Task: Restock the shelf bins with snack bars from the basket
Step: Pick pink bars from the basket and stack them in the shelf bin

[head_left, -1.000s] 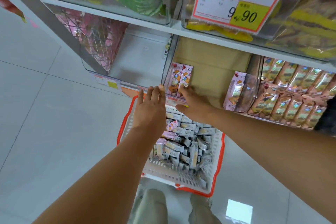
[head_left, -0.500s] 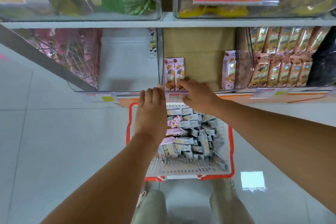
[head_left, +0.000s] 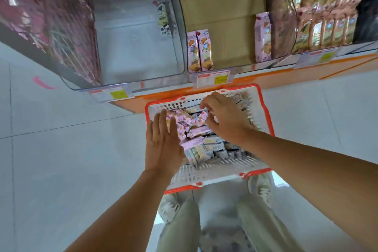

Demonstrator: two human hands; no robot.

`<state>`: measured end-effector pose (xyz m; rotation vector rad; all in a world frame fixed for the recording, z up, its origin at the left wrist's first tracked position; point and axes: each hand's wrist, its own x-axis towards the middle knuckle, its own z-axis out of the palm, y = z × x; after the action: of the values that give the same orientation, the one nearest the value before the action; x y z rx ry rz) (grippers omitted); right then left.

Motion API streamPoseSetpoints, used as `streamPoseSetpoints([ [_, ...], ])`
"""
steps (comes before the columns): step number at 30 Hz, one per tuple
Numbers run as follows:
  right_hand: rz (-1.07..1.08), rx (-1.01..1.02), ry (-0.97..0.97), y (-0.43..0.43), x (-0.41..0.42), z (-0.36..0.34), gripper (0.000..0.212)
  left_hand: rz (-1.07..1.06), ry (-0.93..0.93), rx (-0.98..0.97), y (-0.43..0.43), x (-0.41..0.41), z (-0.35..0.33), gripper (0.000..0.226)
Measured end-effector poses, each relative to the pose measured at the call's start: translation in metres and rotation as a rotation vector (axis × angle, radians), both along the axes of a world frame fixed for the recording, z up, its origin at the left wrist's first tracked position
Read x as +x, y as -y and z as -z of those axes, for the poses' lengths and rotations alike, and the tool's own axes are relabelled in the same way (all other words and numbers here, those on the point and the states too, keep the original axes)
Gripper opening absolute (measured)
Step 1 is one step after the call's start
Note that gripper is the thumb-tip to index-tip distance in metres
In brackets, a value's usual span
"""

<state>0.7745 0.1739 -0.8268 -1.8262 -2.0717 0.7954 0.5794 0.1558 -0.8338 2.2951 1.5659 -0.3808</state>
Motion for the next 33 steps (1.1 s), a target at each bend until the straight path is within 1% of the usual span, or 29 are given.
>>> streamPoseSetpoints([
  [1, -0.009, -0.09, 0.018, 0.004, -0.003, 0.012, 0.029, -0.016, -0.037, -0.048, 0.002, -0.002, 0.009, 0.073],
  [4, -0.02, -0.417, 0.104, 0.009, -0.007, 0.051, 0.04, -0.016, -0.108, -0.045, 0.005, -0.008, 0.04, 0.07],
  [5, -0.029, -0.49, 0.115, 0.009, -0.008, 0.064, 0.044, -0.015, -0.107, -0.048, 0.007, -0.008, 0.051, 0.069],
  [7, -0.05, -0.551, 0.121, 0.007, -0.007, 0.089, 0.046, -0.003, -0.104, -0.082, 0.008, -0.005, 0.074, 0.066],
  [9, -0.056, -0.577, 0.128, 0.004, -0.006, 0.113, 0.044, 0.009, -0.106, -0.128, 0.009, -0.002, 0.099, 0.068],
  [11, -0.054, -0.576, 0.121, 0.001, -0.005, 0.136, 0.044, -0.01, -0.096, -0.15, 0.009, 0.003, 0.125, 0.07],
  [14, -0.064, -0.521, 0.113, -0.007, -0.006, 0.167, 0.043, -0.068, -0.065, -0.15, 0.004, 0.01, 0.16, 0.072],
  [16, -0.056, -0.468, 0.104, -0.013, -0.008, 0.186, 0.046, -0.089, -0.062, -0.109, -0.002, 0.012, 0.181, 0.076],
  [18, -0.029, -0.412, 0.125, -0.02, -0.012, 0.202, 0.05, -0.102, -0.041, -0.028, -0.008, 0.014, 0.199, 0.077],
  [20, -0.023, -0.356, 0.225, -0.027, -0.016, 0.218, 0.053, -0.092, -0.035, 0.042, -0.014, 0.015, 0.213, 0.074],
  [23, -0.075, -0.316, 0.402, -0.034, -0.022, 0.234, 0.056, -0.049, -0.08, 0.097, -0.024, 0.014, 0.23, 0.071],
  [26, -0.107, -0.286, 0.443, -0.038, -0.024, 0.244, 0.051, -0.022, -0.088, 0.176, -0.033, 0.009, 0.239, 0.059],
  [28, -0.095, -0.256, 0.372, -0.042, -0.021, 0.248, 0.047, -0.018, -0.078, 0.206, -0.04, 0.007, 0.241, 0.05],
  [30, -0.057, -0.243, 0.234, -0.047, -0.016, 0.248, 0.041, -0.032, -0.049, 0.22, -0.047, 0.008, 0.241, 0.042],
  [33, -0.056, -0.314, 0.01, -0.052, -0.005, 0.243, 0.032, -0.091, 0.079, 0.231, -0.056, 0.009, 0.239, 0.037],
])
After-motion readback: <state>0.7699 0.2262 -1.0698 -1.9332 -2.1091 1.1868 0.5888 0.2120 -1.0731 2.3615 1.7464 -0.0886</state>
